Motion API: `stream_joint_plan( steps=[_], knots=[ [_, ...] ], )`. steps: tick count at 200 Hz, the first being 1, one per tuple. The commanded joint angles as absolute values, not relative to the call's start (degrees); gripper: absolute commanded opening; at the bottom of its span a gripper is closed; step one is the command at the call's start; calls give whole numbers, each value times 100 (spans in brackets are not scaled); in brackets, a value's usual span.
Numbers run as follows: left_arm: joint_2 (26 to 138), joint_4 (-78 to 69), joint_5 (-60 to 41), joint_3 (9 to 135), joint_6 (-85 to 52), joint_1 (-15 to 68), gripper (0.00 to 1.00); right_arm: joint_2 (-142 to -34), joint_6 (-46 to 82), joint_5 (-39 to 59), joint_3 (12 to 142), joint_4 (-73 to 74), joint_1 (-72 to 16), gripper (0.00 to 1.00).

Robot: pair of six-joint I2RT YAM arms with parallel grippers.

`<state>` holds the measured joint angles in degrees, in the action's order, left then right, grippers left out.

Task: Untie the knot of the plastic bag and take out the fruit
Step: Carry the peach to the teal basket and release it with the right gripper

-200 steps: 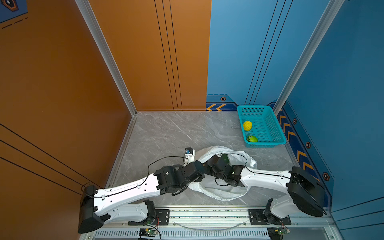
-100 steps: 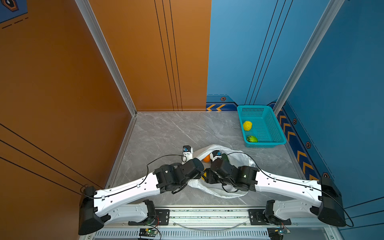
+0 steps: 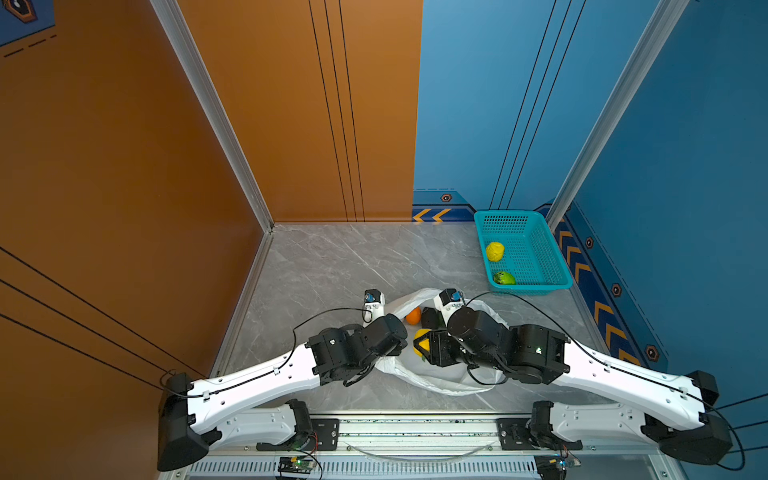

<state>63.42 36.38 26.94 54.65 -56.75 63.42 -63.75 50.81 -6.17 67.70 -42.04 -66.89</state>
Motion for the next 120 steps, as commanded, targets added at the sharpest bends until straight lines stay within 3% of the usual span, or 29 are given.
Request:
stream_joint_plan(
  steps=[1,36,80,120],
  knots=[
    [6372,3602,2786,5604,-5572,6298,0,-6178,4721,-724,7255,-4787,-6338,47],
    [6397,3534,2730,5582,-5546,6298,0,-6035,4060,-385,7679,-4815,-5091,47],
    [6486,3451,2650,5549,-5555,6364,0,-5994,3412,318,7553,-4396,-2761,48],
    [6461,3445,2630,5509,-5564,6413,0,-6506,3048,808,7226,-3766,-1007,50]
  ],
)
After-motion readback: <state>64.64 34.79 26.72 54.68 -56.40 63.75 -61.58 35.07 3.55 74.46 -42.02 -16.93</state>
